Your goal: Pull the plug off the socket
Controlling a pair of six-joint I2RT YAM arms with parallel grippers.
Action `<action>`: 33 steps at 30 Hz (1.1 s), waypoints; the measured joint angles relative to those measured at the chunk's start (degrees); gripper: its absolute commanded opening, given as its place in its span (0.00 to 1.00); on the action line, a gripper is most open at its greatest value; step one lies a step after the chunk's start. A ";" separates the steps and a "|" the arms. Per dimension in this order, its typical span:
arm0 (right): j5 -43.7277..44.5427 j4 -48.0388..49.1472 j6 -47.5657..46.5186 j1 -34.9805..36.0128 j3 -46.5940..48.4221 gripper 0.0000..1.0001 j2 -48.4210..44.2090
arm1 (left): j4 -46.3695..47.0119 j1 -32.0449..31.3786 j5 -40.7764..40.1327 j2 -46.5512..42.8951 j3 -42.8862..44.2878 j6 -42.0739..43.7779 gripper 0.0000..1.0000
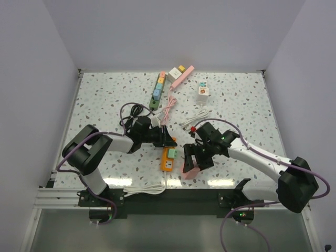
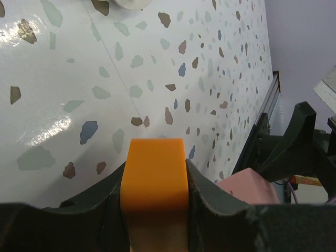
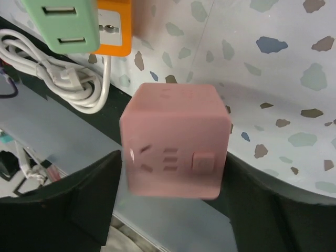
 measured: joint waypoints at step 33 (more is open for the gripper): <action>1.36 11.98 2.34 0.50 14.10 0.36 18.69 | -5.88 0.00 -1.01 -0.85 3.48 0.48 0.00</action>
